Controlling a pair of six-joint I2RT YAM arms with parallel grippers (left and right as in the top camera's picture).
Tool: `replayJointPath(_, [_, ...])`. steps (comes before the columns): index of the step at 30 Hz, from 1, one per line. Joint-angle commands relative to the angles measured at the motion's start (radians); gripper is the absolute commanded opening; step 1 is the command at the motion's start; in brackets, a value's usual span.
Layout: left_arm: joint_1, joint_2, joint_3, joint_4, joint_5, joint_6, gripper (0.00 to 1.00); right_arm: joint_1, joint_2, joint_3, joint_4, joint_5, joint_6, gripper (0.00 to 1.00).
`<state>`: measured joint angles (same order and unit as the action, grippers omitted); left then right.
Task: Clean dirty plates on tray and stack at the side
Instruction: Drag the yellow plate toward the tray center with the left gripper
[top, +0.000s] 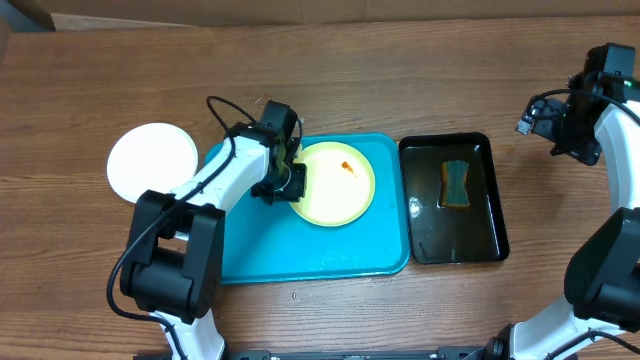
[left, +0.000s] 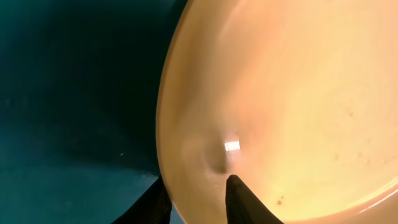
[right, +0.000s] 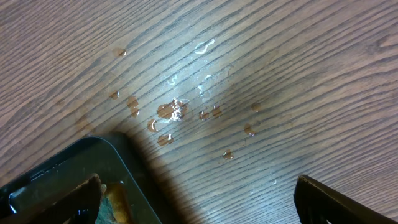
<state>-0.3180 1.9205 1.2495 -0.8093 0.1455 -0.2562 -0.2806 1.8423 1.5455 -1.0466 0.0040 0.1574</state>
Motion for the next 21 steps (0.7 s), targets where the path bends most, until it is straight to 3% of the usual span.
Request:
replayJointPath(1, [-0.002, -0.030, -0.005, 0.016, -0.013, -0.016, 0.31, 0.003, -0.002, 0.015, 0.005, 0.003, 0.003, 1.00])
replayJointPath(4, [-0.001, -0.030, -0.005, 0.026, -0.056, -0.044, 0.29, 0.003, -0.002, 0.015, 0.005, 0.003, 0.003, 1.00])
replayJointPath(12, [-0.003, -0.030, -0.005, 0.024, -0.067, -0.044, 0.12, 0.003, -0.002, 0.015, 0.005, 0.003, 0.003, 1.00])
replayJointPath(21, [-0.003, -0.030, -0.005, 0.040, -0.081, -0.069, 0.11, 0.002, -0.002, 0.015, 0.005, 0.003, 0.003, 1.00])
